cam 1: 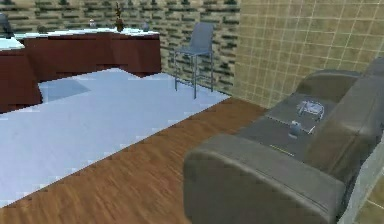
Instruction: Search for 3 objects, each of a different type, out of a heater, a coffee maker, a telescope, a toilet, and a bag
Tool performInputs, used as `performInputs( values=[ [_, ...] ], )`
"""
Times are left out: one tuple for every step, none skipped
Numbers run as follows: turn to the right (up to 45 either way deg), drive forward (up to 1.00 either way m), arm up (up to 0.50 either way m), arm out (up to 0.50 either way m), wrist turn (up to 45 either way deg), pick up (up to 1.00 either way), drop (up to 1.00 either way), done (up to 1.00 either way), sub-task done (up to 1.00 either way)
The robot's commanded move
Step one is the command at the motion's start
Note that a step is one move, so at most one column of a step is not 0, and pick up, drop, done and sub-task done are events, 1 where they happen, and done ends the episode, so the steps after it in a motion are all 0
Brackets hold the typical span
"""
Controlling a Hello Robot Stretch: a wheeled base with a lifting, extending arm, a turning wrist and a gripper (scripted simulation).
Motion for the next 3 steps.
performInputs(
  values=[
    [-39.0,0.00,0.00,0.00,0.0,0.00,0.00,0.00,0.00],
    [0.0,1.00,0.00,0.00,0.0,0.00,0.00,0.00,0.00],
    [0.0,0.35,0.00,0.00,0.0,0.00,0.00,0.00,0.00]
  ],
)
